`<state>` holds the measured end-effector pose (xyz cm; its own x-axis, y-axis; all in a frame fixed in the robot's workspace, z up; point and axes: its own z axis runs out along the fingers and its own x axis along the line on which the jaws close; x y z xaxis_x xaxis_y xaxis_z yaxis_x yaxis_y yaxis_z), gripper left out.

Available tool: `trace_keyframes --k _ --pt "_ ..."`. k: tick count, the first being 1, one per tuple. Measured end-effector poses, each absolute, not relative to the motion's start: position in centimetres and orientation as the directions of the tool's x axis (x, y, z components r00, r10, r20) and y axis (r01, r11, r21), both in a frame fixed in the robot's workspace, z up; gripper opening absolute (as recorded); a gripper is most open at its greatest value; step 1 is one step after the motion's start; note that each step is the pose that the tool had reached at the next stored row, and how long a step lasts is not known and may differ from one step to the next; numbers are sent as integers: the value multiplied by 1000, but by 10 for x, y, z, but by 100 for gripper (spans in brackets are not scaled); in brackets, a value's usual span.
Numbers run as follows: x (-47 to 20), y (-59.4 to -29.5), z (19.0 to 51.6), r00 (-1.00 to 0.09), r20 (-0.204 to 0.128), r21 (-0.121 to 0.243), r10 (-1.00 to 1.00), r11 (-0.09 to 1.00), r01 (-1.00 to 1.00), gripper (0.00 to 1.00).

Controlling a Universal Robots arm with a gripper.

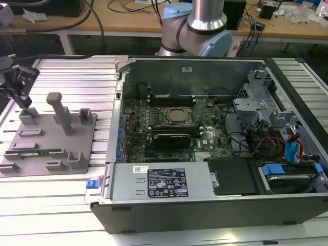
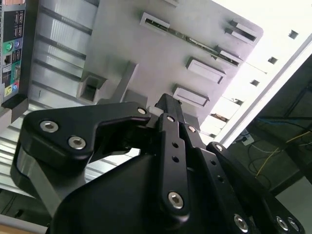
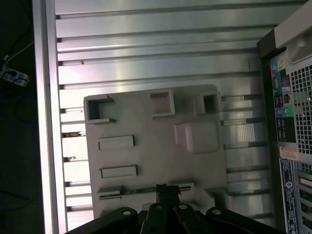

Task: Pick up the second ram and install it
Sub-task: 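Reach for the second ram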

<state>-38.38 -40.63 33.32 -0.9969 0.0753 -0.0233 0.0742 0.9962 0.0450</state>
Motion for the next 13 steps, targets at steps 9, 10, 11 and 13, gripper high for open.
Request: trace_keyframes --k 9,10,11,13 --pt "-391 -417 322 -997 -23 45 75 996 74 8" --pt "-391 -418 322 -997 -23 45 75 996 74 8" --pt "-391 -418 321 -997 -23 45 75 996 74 8" --pt "-391 -420 318 -997 -22 45 75 996 74 8"
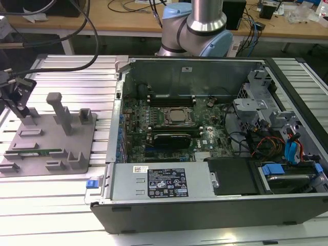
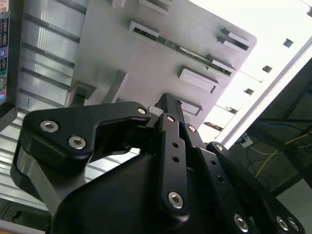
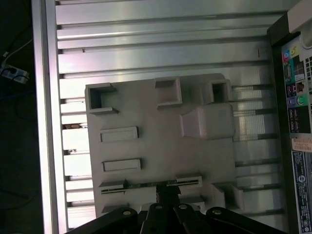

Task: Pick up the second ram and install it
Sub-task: 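Reach for the second ram, then pick up the second ram and move it above second insertion slot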

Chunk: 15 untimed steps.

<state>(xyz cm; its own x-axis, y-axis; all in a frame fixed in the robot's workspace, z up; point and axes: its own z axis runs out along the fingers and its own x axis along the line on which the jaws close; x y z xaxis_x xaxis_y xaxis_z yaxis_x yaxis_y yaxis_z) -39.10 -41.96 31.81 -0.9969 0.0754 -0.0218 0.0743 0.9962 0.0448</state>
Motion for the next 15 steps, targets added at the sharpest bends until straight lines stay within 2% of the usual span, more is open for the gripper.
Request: trace_keyframes --k 15 --pt "-391 -420 317 -997 -22 45 75 996 74 8"
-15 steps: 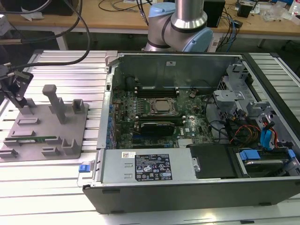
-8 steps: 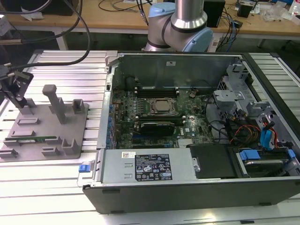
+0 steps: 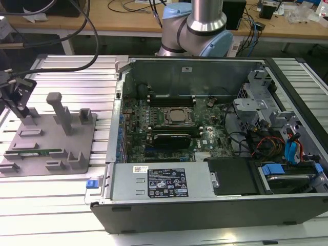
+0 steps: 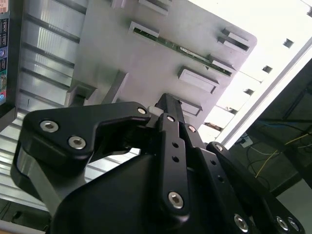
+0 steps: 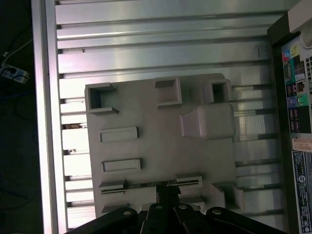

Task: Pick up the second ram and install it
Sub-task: 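Pick up the second ram and move it above second insertion slot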

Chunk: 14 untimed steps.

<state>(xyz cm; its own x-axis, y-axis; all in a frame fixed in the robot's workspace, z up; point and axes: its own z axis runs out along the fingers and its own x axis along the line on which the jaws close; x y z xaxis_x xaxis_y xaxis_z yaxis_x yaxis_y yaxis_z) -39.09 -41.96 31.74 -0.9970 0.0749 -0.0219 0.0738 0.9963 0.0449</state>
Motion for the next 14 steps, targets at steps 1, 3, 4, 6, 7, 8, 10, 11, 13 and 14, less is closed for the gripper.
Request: trace_keyframes --k 1,3,4,6,7,8,10,11,13,14 --pt "-391 -420 317 -997 -22 45 68 997 67 8" --pt "-391 -420 317 -999 -22 45 28 999 27 8" --pt "-391 -420 317 -1000 -22 45 1 999 0 8" --pt "-391 -420 317 -997 -22 45 -80 996 -81 8" --pt "-391 -420 317 -993 -22 45 -113 992 -114 8" --pt "-391 -420 317 -986 -22 45 -166 985 -167 8" --pt "-391 -420 316 -977 -22 45 -213 976 -214 8" --pt "-391 -420 316 -968 -22 45 -251 967 -251 8" --pt "-391 -420 316 -950 -22 45 -312 949 -312 8" --pt "-391 -420 316 -943 -22 45 -331 942 -331 8"
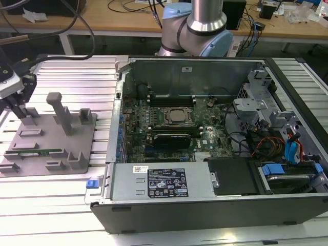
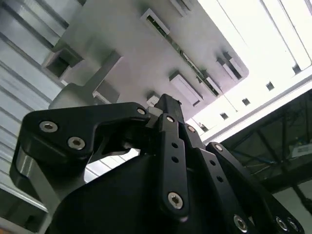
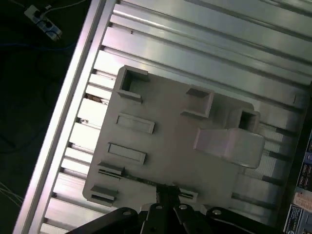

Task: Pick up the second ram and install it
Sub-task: 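Pick up the second ram and move it above second insertion slot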

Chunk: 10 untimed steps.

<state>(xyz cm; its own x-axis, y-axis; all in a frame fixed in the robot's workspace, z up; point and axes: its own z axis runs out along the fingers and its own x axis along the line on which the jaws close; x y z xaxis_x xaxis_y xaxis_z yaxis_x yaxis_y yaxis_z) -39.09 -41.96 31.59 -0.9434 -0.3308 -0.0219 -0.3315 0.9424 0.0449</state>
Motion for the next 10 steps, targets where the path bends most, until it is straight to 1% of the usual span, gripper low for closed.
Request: trace_keyframes --k 3,8,10 --pt "-391 -420 315 -898 -22 45 -439 897 -440 8" --pt "-391 -420 315 -841 -22 45 -541 840 -541 8" --pt "-391 -420 314 -788 -22 45 -615 787 -616 8"
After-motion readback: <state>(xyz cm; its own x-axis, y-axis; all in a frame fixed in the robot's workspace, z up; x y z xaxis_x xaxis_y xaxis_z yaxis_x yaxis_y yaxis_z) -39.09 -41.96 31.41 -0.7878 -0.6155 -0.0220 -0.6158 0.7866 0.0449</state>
